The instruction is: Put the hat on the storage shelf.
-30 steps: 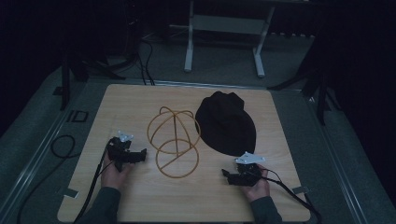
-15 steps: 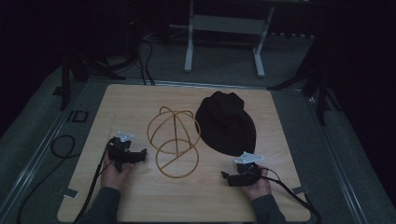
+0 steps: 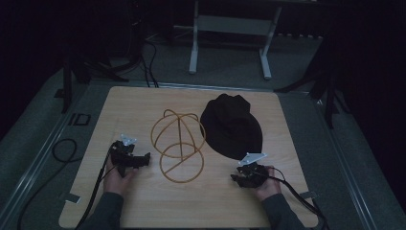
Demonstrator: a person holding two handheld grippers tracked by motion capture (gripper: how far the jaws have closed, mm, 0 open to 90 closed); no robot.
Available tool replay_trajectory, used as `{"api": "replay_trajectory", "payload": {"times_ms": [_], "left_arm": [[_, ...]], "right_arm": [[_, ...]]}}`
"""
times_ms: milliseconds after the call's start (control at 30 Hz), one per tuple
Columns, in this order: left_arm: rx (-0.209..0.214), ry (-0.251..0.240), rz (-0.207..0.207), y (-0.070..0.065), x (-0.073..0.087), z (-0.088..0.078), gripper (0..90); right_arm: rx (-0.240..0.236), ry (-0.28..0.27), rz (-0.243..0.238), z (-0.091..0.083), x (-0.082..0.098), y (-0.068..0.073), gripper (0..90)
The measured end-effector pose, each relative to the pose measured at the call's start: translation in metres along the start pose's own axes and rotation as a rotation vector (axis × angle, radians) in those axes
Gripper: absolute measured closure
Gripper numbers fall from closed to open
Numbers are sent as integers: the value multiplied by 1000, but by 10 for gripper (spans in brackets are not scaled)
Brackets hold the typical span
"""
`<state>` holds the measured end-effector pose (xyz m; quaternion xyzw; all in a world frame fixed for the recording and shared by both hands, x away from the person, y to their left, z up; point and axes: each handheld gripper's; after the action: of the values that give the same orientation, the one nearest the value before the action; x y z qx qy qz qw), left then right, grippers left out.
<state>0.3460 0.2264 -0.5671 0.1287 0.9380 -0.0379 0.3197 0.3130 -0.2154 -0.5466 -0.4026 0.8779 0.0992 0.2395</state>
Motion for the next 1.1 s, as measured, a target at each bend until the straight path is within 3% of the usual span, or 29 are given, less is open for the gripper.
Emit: {"api": "replay_trajectory", "payload": {"times_ms": [133, 333, 667, 1100], "left_arm": [[0, -2, -2, 0, 0, 0, 15], [1, -1, -2, 0, 0, 0, 15], [-1, 1, 0, 0, 0, 0, 15], [-1, 1, 0, 0, 0, 0, 15]], "right_arm": [[13, 40, -44, -5, -7, 0, 597], [11, 34, -52, -17, -15, -3, 598], [29, 77, -88, -32, -28, -10, 613], [54, 100, -98, -47, -48, -23, 585]]}}
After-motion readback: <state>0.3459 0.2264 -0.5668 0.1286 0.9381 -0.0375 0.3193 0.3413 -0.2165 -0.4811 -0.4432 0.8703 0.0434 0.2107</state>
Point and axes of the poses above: each handheld gripper's, and its own axes: z roughly forward along the jaws, x roughly out of its underside, y roughly to its left, and after that the axes turned 6 degrees about y, right-handed
